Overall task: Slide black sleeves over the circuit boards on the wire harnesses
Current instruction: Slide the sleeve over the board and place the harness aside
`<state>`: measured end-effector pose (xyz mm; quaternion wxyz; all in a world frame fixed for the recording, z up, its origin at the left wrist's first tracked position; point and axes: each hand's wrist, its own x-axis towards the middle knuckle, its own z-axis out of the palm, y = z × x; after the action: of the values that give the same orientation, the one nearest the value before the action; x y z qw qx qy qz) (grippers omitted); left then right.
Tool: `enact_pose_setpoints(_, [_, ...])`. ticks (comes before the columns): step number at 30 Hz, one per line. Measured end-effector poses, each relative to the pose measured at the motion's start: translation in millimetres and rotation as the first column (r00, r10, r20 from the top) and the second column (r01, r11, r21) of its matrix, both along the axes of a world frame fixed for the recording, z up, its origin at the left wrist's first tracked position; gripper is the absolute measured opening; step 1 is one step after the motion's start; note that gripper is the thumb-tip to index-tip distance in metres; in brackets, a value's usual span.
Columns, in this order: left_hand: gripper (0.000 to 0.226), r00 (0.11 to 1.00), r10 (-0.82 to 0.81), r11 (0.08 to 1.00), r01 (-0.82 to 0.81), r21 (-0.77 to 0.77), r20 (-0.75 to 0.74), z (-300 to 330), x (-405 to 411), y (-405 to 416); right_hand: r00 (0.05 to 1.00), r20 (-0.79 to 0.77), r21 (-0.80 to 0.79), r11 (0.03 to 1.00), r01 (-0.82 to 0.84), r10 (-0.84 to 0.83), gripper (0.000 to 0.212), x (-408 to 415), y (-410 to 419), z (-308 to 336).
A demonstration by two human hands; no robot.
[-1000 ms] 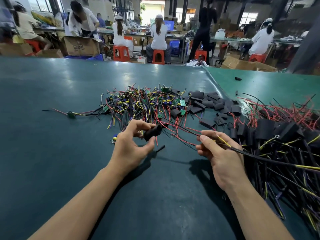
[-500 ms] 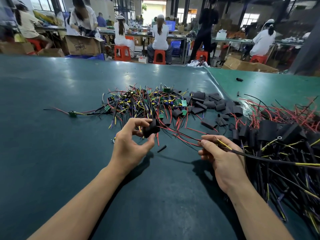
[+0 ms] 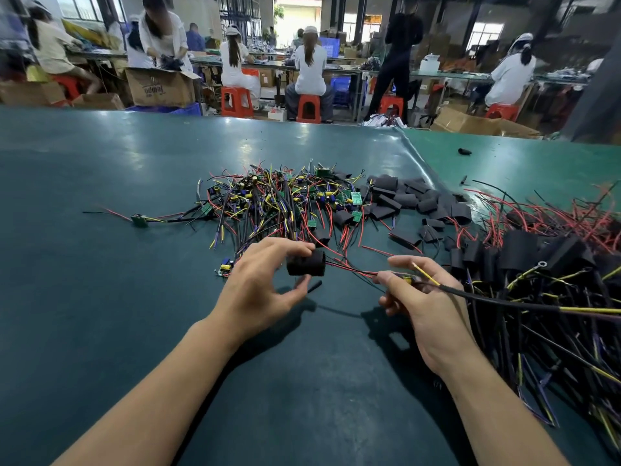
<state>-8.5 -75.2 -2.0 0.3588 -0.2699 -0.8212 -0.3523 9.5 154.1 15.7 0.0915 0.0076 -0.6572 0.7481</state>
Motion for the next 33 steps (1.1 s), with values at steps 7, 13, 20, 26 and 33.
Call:
enact_pose_setpoints(7, [0.035, 0.995, -0.046, 0.970, 0.023, -0.240, -0.092, 5, 4, 19, 0.971, 0.068, -0.274, 0.940, -0.204, 0.230, 0.020, 4, -14, 0])
enact_pose_setpoints(13, [0.034, 0.998, -0.069, 0.985, 0.068, -0.157, 0.001, 9, 10, 20, 0.977, 0.069, -0.221, 0.958, -0.183, 0.203, 0.024, 3, -17, 2])
enact_pose_setpoints(20, [0.036, 0.992, -0.082, 0.994, 0.088, -0.062, 0.101, 11, 14, 23, 0.988, 0.044, -0.251, 0.959, -0.134, 0.150, 0.027, 1, -20, 1])
enact_pose_setpoints(26, [0.037, 0.989, -0.091, 0.996, 0.092, 0.002, 0.113, 13, 15, 23, 0.985, 0.062, -0.085, 0.984, -0.154, 0.160, 0.021, 2, -18, 1])
enact_pose_setpoints(33, [0.036, 0.988, -0.126, 0.992, 0.128, -0.018, 0.084, 15, 16, 23, 0.992, -0.002, 0.082, 0.989, -0.127, 0.128, 0.019, 1, -17, -3])
